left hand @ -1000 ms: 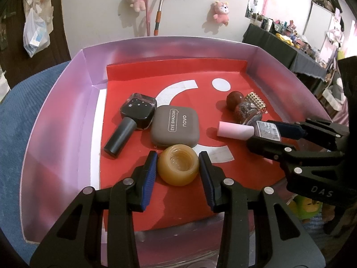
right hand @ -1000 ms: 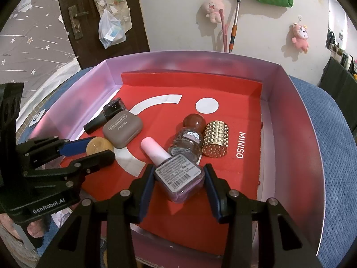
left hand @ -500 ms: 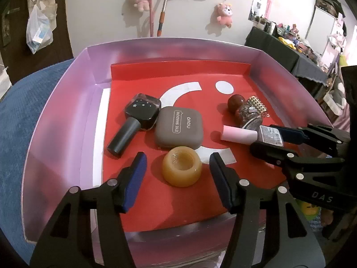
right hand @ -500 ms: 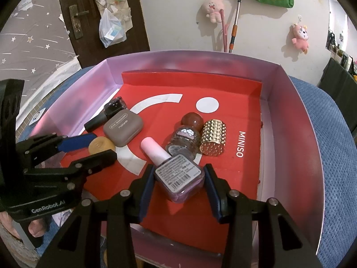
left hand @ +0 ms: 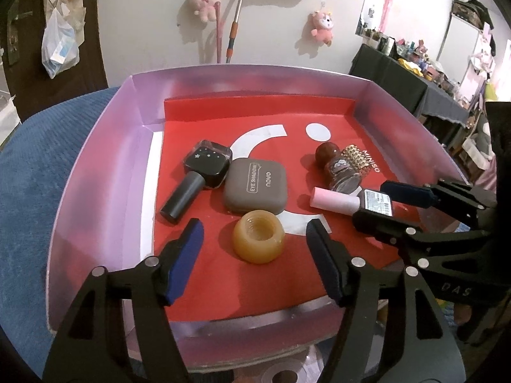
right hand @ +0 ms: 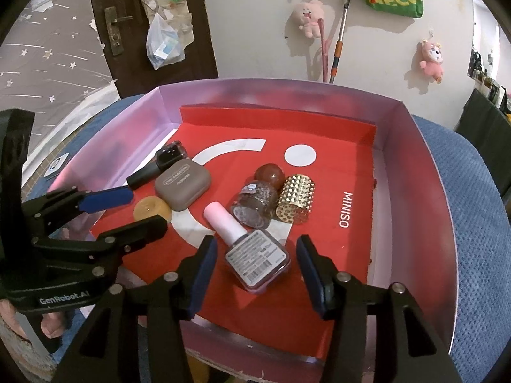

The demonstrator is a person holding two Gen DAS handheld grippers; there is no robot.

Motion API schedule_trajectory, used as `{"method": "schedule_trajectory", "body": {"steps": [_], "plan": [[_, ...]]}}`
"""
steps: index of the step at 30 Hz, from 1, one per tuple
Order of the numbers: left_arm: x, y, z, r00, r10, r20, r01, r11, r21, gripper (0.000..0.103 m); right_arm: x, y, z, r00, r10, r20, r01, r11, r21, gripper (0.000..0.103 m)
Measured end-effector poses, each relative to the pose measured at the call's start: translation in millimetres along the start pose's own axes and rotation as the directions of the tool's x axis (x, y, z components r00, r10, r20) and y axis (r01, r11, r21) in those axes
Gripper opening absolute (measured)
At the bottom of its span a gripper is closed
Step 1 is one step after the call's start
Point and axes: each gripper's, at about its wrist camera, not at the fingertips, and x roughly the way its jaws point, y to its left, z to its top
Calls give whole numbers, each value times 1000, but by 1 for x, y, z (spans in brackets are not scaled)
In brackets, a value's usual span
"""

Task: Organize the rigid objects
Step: 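Open the left gripper to release the ring while the right releases the nail polish, then withdraw both open grippers up and out of the box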

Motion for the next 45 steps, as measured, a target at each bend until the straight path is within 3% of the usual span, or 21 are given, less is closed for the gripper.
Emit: {"method": "schedule_trajectory", "body": {"steps": [5,8,20,25,28,37,45], "plan": [[-8,0,-1,1000,13,19,-13,1000,-1,65,-7,3,-2,1000,11,11,-11,1000,-2,62],[-12,2,-1,999,22,30,-21,1000,-9,79,-12,4,-3,1000,16,20,-16,1000,-4,67],[-30,-2,-5,998,24,63,-24,1000,4,80,-34,10,-8,997,33,67,-32,999,-10,78],[-41,-8,-7,996,33,88,-35,999,24,97,-48,11,-11,995,42,94,-41,999,-13,84],[-48,-12,-10,991,70,111,-76,996,49,97,-58,12,-14,993,48,111,-47,999,-16,90],[-58,-6,-15,990,69,120,-74,996,39,97,-73,16,-20,988,62,142,-59,998,-26,102],[-69,-6,-22,983,88,158,-96,995,40,103,-85,17,-26,982,86,171,-84,996,-20,103]]}}
